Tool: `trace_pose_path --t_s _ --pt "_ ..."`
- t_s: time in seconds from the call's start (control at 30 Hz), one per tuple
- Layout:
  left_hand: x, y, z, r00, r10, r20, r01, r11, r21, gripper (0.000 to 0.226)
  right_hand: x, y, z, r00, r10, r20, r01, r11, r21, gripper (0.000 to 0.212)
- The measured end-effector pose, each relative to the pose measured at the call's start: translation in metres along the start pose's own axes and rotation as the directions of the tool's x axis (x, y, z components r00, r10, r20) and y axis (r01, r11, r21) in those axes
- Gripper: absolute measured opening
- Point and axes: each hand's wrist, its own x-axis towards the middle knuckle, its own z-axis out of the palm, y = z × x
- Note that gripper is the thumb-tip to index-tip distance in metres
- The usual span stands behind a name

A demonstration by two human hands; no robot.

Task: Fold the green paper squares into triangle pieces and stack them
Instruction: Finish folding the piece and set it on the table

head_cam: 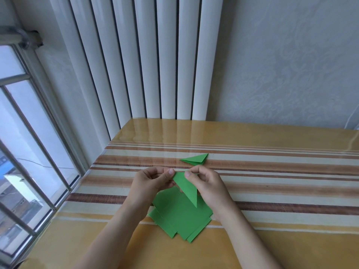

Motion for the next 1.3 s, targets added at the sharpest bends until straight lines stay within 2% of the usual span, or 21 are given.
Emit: trace_pose_path --t_s 0.07,0.17,0.3,0.43,0.7,1.03,1.1,1.2,1.3 --pt "-0.001 0.0 0.001 0.999 0.019 0.04 -0.021 0.999 0.048 0.027 0.001 0.004 -0.001 0.999 -0.039 -0.034 0.036 0.997 -0.065 0.023" --pt "-0.001 0.001 0.004 0.998 0.026 0.062 -0.03 0.997 0.073 0.028 0.002 0.003 -0.003 0.996 -0.063 -0.064 0.059 0.996 -0.066 0.026" --pt "-0.001 -0.001 0.004 0.996 0.022 0.082 -0.037 0.982 0.186 0.022 0.003 0.004 -0.002 0.996 -0.085 -0.027 0.082 0.992 -0.091 0.024" --pt "-0.003 -0.002 0.005 0.992 0.029 0.12 -0.058 0.966 0.25 0.027 0.003 0.005 -0.002 0.996 -0.09 -0.003 0.089 0.99 -0.109 0.021" --pt "-0.001 -0.002 0.005 0.994 0.021 0.11 -0.045 0.975 0.219 0.017 0.003 0.008 0.0 0.995 -0.095 -0.015 0.093 0.989 -0.114 0.027" --pt "0.003 -0.006 0.005 0.995 0.089 0.052 -0.095 0.987 0.127 0.025 0.004 0.004 -0.005 0.993 -0.068 -0.099 0.061 0.996 -0.067 0.021" --pt "0.004 -0.006 0.005 0.995 0.098 0.024 -0.1 0.99 0.104 0.029 0.004 0.004 -0.006 0.997 -0.043 -0.07 0.04 0.998 -0.038 0.022" --pt "0.006 -0.006 0.003 0.994 0.107 -0.037 -0.105 0.993 0.056 0.032 0.003 0.002 -0.006 0.996 0.041 0.081 -0.042 0.999 -0.001 0.017" --pt "0.008 -0.007 0.001 0.993 0.1 -0.062 -0.1 0.995 0.008 0.019 0.003 0.003 -0.006 0.989 0.048 0.14 -0.04 0.998 -0.058 0.009"
